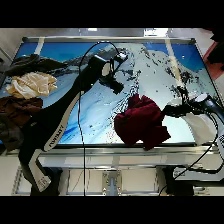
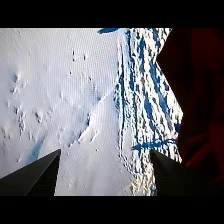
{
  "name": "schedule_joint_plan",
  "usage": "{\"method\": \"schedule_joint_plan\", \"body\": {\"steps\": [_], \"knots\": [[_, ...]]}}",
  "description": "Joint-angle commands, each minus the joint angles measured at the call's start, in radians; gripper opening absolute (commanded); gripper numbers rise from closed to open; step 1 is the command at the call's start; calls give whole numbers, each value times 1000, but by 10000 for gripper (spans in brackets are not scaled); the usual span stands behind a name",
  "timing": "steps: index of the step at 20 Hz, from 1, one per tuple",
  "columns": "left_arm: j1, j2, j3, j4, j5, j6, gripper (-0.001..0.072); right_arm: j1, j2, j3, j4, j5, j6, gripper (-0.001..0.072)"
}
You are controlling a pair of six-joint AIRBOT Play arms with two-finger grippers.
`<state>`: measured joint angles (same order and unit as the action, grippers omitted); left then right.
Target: Fold the shirts.
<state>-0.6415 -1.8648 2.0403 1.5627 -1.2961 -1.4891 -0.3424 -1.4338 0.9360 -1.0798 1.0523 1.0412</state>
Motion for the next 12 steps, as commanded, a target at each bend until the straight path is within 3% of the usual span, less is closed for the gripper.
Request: {"method": "schedule_joint_plan", "body": {"steps": [1,6,7,9,10,12], "knots": [[0,0,0,0,12,-1,633,0,-31,-1,16,-57,-5,458],[0,0,0,1,13,-7,633,0,-99,-1,263,-6,-141,443],[0,0,0,1,13,-7,633,0,-99,0,296,-8,-159,378],[0,0,-6,11,28,-6,633,0,-98,18,320,-7,-183,75],[0,0,-16,18,41,-7,633,0,-97,34,321,-2,-186,34],[0,-3,-36,64,66,-7,633,-1,-87,80,311,29,-186,33]]}}
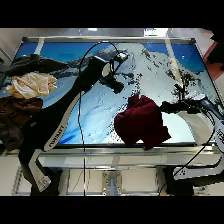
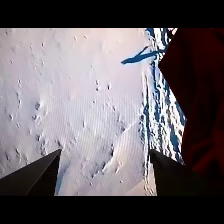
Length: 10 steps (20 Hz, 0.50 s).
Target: Fold the shirts.
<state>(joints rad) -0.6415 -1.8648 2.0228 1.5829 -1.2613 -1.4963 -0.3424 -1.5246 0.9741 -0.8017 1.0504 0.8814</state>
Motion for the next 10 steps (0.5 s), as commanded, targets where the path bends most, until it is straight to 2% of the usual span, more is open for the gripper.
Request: {"method": "schedule_joint_plan", "body": {"steps": [1,3,5,7,8,10], "knots": [[2,-8,-31,85,58,0,632,-1,18,73,15,55,-25,33],[19,-45,-36,68,111,-16,615,-1,56,135,-43,97,2,33],[49,-106,-36,-98,157,-69,602,-1,111,190,-103,136,43,33],[97,-174,-35,-371,230,-104,602,-1,164,216,-133,164,65,33],[123,-206,-35,-539,277,-95,602,-1,187,218,-139,165,67,33],[169,-265,-35,-873,316,26,604,-1,220,218,-139,166,85,33]]}}
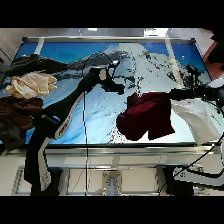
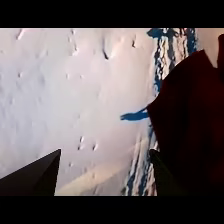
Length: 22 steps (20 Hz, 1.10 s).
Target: Fold the shirts.
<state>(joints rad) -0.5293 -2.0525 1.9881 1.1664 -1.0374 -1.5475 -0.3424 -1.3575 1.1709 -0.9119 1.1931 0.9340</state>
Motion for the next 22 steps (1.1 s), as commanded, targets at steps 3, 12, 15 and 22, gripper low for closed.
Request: {"method": "schedule_joint_plan", "body": {"steps": [3,12,15,22], "knots": [[90,-130,-1,-608,64,156,604,-1,68,21,-20,32,43,33],[43,-166,1,-480,68,157,571,-1,68,21,60,23,50,33],[-19,-167,10,-318,90,150,569,-1,68,21,61,24,50,33],[-50,-169,16,-333,186,120,125,-1,79,21,98,31,37,33]]}}
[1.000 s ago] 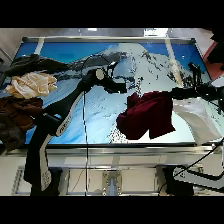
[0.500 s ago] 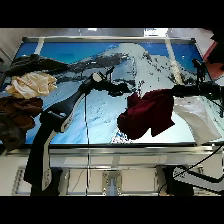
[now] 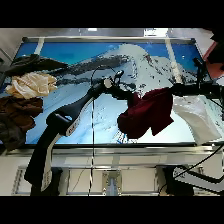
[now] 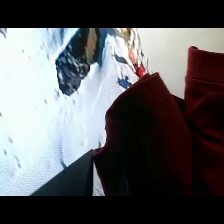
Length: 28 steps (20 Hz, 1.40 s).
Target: Fold the shirts.
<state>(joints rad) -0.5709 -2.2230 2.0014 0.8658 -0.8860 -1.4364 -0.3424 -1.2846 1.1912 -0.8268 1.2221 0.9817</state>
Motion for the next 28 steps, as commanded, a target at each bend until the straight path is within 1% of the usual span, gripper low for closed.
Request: {"method": "schedule_joint_plan", "body": {"steps": [1,2,3,5,7,9,12,15,17,19,21,24,27,28], "knots": [[-10,1,3,-66,36,30,31,-1,9,1,13,2,-10,33],[-10,1,5,-94,39,54,8,-1,12,1,13,2,-10,33],[-7,1,20,-111,37,63,7,-1,19,1,13,0,-10,33],[15,18,77,-111,28,51,7,-1,50,2,11,-10,-10,32],[73,116,89,-106,50,50,7,-1,103,15,-8,-12,-8,33],[156,249,87,-65,12,55,7,-2,172,56,-56,4,28,33],[297,494,86,145,-119,52,6,-8,310,142,-147,8,101,32],[417,743,84,383,-297,45,7,-55,451,223,-161,7,152,31],[462,898,78,546,-399,44,7,-101,542,275,-162,9,158,31],[478,1035,66,662,-446,16,7,-137,618,321,-175,8,171,30],[477,1130,57,690,-462,15,6,-155,662,363,-183,3,171,29],[477,1154,21,683,-483,11,6,-156,642,366,-153,0,175,28],[477,1087,-119,675,-481,-16,6,-147,537,285,14,12,173,29],[477,1050,-178,668,-481,-19,6,-132,493,246,46,12,169,29]]}}
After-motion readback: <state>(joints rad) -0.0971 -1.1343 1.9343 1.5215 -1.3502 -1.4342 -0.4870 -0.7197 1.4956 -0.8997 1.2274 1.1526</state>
